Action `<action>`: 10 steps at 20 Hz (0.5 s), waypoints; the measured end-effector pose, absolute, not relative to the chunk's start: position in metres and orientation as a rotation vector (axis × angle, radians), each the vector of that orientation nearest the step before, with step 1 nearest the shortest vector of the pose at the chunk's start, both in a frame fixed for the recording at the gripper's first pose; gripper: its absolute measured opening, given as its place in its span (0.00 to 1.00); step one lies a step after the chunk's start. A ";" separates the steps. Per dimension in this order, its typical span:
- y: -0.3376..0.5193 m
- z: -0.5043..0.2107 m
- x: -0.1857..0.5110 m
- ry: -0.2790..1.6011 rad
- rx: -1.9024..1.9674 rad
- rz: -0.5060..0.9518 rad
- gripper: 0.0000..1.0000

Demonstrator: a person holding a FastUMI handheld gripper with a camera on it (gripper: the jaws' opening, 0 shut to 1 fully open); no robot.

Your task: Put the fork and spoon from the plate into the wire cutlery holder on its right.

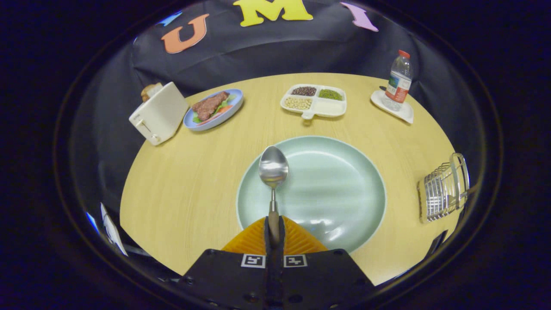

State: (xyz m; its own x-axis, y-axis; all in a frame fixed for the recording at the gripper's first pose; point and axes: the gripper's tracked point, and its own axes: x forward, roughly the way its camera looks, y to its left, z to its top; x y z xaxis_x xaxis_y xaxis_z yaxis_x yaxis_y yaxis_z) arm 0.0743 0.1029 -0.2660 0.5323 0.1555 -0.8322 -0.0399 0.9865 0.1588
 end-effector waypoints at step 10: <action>0.061 -0.204 0.044 0.917 0.145 0.113 0.01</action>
State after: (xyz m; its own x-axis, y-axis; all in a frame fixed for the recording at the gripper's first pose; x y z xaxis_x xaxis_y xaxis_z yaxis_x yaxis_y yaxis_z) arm 0.0436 0.0609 -0.2044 0.6037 0.1588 -0.7812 -0.0354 0.9843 0.1728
